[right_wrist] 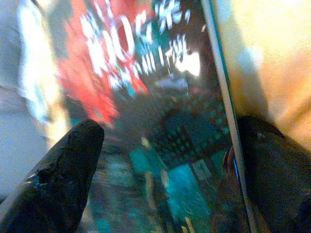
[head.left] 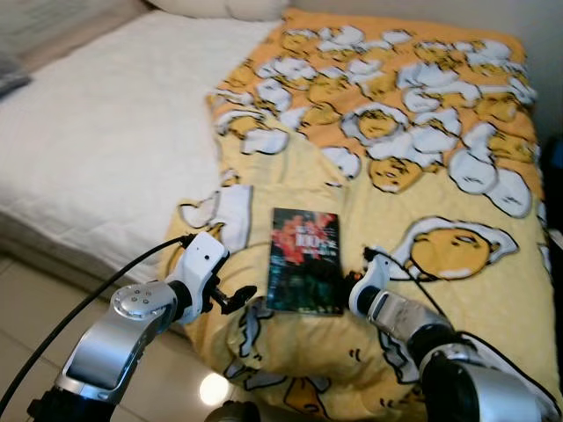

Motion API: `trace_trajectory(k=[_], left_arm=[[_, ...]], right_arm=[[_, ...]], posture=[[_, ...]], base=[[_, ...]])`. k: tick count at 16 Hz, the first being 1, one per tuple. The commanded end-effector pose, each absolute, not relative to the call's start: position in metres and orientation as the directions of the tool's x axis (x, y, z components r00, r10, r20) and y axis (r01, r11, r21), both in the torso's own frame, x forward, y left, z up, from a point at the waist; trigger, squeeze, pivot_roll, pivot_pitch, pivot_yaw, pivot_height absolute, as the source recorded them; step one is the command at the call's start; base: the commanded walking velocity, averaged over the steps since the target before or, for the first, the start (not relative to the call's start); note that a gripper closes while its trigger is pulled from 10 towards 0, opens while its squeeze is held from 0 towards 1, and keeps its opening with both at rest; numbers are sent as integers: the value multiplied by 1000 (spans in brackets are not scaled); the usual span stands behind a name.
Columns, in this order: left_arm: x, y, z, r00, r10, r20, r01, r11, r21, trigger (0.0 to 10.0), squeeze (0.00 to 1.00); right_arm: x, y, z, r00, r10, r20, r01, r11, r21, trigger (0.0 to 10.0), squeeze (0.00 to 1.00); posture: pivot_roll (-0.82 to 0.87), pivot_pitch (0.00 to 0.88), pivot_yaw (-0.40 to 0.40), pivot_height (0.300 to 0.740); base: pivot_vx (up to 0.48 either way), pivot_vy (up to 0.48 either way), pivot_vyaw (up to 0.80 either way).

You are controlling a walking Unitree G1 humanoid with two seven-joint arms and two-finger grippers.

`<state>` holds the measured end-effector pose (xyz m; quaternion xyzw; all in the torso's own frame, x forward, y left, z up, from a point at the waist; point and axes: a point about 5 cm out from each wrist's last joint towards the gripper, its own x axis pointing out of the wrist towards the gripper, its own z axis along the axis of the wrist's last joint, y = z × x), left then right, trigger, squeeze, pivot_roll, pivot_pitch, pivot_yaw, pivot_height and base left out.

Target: Clean up the room

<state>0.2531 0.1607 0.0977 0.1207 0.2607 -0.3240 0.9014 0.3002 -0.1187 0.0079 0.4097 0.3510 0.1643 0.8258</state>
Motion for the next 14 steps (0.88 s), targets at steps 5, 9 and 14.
trace_trajectory(k=[5, 9, 14], left_arm=[[255, 162, 97, 653, -516, -555, 645, 762, 51, 10000, 0], [254, 162, 97, 652, -515, -557, 646, 762, 51, 10000, 0], [253, 161, 96, 649, -517, -558, 648, 760, 50, 10000, 0]], right_arm=[[314, -113, 28, 751, 587, -303, 17, 441, 897, 0, 0], [306, -103, 22, 687, 647, -331, -15, 468, 883, 0, 0], [299, -98, 11, 657, 623, -424, 16, 550, 835, 0, 0]], posture=[[-49, 93, 76, 740], [-51, 91, 74, 740], [-52, 94, 73, 740]], base=[[0, 0, 0], [0, 0, 0], [0, 0, 0]])
